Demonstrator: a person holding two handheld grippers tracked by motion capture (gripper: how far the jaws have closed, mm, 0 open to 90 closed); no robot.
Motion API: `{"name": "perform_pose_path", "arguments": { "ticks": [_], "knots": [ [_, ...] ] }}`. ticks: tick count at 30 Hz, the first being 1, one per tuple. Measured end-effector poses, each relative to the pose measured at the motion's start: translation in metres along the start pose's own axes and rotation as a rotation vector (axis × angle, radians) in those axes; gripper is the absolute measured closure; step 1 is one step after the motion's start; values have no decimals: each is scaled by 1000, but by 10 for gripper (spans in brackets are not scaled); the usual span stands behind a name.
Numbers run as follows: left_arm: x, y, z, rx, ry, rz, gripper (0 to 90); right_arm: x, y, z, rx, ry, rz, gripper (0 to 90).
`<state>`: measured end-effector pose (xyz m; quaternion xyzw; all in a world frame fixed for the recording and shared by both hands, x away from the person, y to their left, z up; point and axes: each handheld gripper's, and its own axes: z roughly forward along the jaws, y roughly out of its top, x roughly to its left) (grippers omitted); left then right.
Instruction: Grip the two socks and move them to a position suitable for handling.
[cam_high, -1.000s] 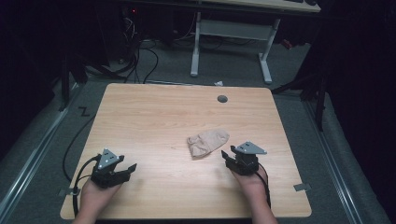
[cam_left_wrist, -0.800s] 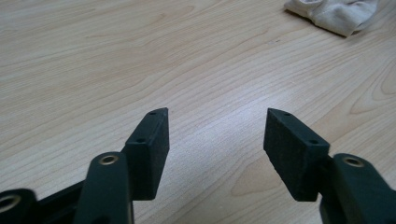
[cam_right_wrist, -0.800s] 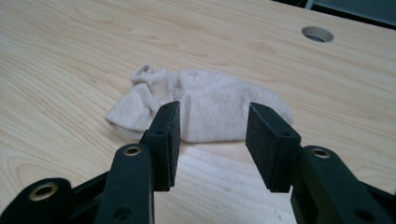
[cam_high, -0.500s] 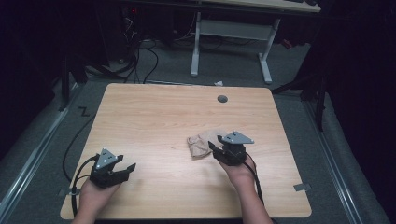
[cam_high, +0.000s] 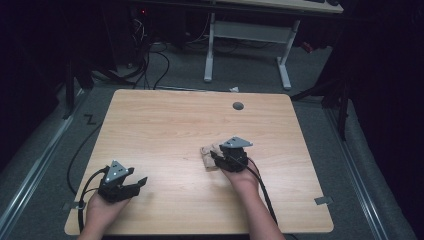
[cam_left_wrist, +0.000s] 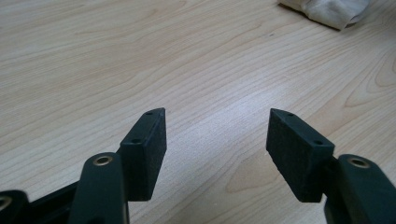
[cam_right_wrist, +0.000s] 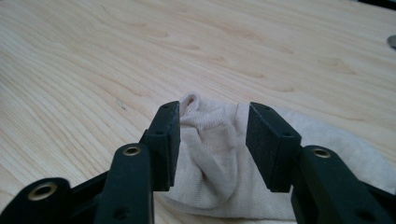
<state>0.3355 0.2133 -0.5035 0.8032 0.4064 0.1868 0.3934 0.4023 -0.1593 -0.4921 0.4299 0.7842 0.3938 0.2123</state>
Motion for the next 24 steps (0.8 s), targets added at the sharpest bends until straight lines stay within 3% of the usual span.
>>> {"name": "perform_pose_path", "arguments": {
  "ticks": [3,12,17,24],
  "knots": [
    [-1,-1,1,-2,2,-3,385,1,-3,7,27,-3,-18,569],
    [-1,-1,1,-3,2,-4,381,-7,-12,20,83,13,17,595],
    [-1,-1,1,-3,2,1,381,-7,-14,23,95,12,9,674],
    [-2,-1,1,-5,-1,1,381,-3,-14,21,98,0,-12,853]
  ]
}}
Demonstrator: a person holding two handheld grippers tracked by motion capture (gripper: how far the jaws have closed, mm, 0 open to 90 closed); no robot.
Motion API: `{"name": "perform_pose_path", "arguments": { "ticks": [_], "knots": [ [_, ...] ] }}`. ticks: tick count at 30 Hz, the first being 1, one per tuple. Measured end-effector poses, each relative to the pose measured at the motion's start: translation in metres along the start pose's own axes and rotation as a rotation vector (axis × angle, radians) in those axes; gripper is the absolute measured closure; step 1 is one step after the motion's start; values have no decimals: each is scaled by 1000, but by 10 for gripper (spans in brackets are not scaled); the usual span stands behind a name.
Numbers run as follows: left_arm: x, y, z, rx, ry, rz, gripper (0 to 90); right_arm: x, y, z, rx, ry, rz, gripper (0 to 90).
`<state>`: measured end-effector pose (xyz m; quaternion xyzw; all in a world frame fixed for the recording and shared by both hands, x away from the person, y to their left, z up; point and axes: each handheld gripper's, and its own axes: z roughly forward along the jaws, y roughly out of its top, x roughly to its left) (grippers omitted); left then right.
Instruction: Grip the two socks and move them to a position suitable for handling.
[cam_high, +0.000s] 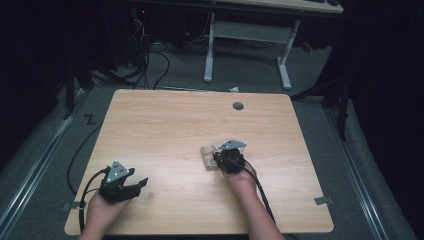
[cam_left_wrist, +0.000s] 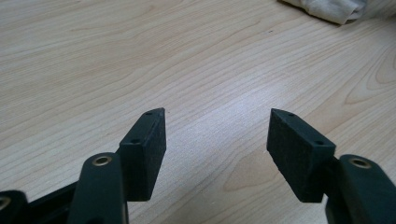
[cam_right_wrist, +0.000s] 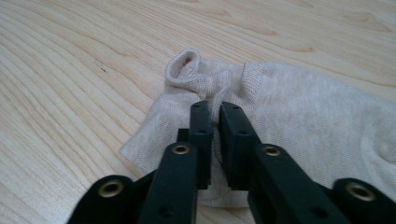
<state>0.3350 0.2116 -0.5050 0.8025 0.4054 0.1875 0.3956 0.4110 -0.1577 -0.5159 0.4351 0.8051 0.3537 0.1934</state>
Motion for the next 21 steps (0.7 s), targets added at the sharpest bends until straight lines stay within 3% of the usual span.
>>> {"name": "perform_pose_path", "arguments": {
  "ticks": [21],
  "knots": [
    [2,0,-1,-3,-1,-6,380,15,14,-43,-197,-5,-23,867]
  ]
}}
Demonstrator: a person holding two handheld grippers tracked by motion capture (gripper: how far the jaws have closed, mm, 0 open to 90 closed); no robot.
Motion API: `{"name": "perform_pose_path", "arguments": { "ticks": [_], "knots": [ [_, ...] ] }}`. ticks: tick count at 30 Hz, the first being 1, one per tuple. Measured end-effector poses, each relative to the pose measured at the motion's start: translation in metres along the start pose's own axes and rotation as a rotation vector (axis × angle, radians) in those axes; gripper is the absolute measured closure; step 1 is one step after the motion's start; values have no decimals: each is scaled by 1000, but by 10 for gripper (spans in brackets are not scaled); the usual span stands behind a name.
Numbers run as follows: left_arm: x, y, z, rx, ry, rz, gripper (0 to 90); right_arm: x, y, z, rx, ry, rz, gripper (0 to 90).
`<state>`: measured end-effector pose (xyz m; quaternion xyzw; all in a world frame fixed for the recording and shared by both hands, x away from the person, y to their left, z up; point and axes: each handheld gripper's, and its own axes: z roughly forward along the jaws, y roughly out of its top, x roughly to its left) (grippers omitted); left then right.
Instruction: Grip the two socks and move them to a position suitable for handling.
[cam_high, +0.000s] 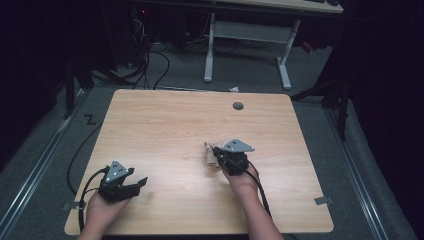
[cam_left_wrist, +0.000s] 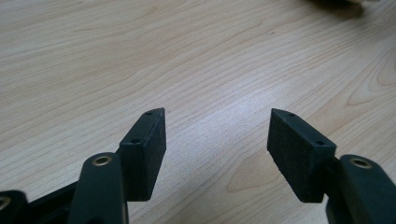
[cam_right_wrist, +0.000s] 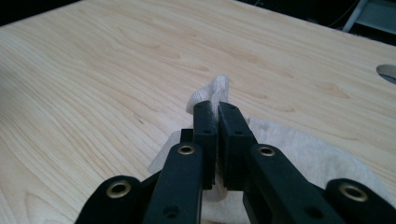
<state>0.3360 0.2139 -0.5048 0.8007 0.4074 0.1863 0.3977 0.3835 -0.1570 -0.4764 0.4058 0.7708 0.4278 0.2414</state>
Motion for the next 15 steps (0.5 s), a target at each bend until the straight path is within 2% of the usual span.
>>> {"name": "perform_pose_path", "arguments": {
  "ticks": [9,15],
  "knots": [
    [1,0,0,0,4,3,379,3,9,-11,-50,-5,-7,867],
    [1,0,-1,1,4,3,379,-2,13,-20,-89,-21,8,867]
  ]
}}
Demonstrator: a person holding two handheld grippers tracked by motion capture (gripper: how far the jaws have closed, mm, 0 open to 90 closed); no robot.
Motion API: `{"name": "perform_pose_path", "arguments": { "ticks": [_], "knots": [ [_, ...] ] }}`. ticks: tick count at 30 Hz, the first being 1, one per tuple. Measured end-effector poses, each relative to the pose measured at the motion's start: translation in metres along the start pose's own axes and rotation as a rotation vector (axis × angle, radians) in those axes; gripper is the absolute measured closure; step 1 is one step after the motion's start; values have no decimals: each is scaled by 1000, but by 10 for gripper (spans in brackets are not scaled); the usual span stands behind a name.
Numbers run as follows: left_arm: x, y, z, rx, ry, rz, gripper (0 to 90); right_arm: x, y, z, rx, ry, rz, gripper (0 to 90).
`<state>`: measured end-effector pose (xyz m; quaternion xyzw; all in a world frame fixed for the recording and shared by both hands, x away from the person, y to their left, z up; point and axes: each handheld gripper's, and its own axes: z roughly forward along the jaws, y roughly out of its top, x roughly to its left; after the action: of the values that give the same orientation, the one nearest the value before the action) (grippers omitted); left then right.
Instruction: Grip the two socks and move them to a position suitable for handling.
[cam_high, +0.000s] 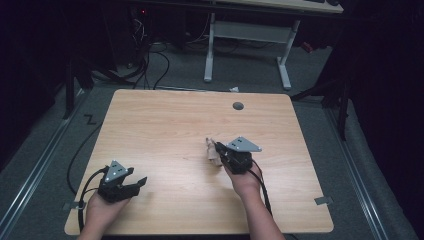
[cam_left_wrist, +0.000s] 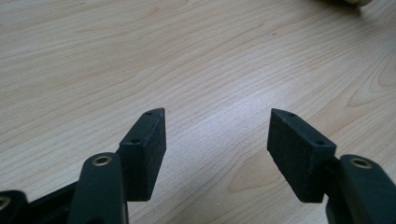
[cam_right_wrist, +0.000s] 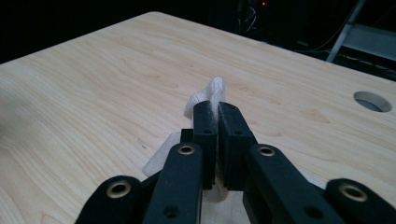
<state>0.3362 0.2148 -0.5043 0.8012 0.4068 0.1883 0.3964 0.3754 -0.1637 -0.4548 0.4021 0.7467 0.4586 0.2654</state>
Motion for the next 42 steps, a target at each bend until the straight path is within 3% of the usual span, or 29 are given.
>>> {"name": "perform_pose_path", "arguments": {
  "ticks": [9,15,22,34,42],
  "knots": [
    [0,0,0,2,-1,0,379,-10,5,-16,-53,-19,31,868],
    [0,0,0,-1,1,-1,380,-9,10,-23,-75,-15,38,868],
    [0,0,0,-2,2,-2,380,0,17,-31,-118,21,25,868],
    [0,1,-1,-4,2,1,380,38,26,-32,-130,123,-39,868],
    [1,0,-2,-8,-1,1,379,67,32,-33,-141,234,-51,868]
  ]
}}
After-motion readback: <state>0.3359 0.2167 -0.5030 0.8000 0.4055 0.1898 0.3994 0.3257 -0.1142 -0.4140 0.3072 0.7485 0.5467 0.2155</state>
